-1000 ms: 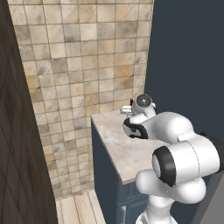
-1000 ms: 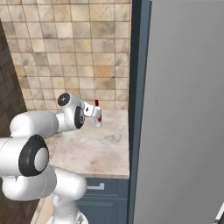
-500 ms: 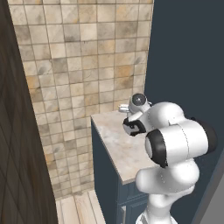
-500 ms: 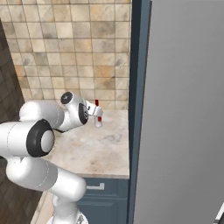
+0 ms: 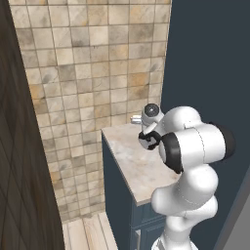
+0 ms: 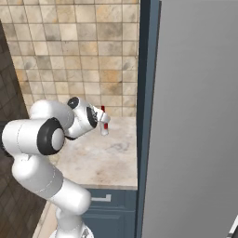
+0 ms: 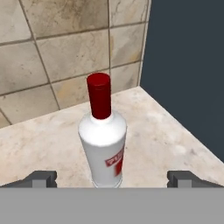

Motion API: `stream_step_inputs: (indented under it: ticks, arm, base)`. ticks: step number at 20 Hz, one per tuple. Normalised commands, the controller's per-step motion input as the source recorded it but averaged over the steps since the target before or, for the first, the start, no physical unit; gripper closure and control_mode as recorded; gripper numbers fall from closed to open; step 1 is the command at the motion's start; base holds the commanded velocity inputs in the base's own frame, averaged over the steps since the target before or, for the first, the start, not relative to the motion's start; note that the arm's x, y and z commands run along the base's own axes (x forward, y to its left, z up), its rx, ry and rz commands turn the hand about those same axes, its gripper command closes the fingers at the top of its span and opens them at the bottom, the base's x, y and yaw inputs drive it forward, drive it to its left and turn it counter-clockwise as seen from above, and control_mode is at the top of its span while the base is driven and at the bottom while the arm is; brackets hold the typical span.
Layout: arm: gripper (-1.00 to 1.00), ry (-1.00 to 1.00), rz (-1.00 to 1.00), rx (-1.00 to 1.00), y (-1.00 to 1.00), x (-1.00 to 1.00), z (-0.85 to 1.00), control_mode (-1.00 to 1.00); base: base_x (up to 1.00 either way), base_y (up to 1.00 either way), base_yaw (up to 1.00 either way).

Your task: Place the liquors on the top shelf of the fridge to keep them out of children's reach, and place the garlic on lower shelves for easy access.

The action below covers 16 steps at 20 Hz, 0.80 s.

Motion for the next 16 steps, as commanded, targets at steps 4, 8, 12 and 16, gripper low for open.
stream_step_inputs:
  ticks: [4, 8, 12, 16]
  arm:
    - [-1.0, 0.0, 0.0, 0.0, 0.0, 0.28, -0.09, -1.0]
    - [-1.0, 0.0, 0.0, 0.0, 0.0, 0.28, -0.1, -1.0]
    - [-1.0, 0.0, 0.0, 0.0, 0.0, 0.26, -0.13, -1.0]
    - [-1.0, 0.0, 0.0, 0.0, 0.0, 0.23, -0.16, -1.0]
  base:
    - [0.0, 0.0, 0.0]
    - [0.0, 0.0, 0.0]
    - [0.0, 0.0, 0.0]
    - [0.0, 0.0, 0.0]
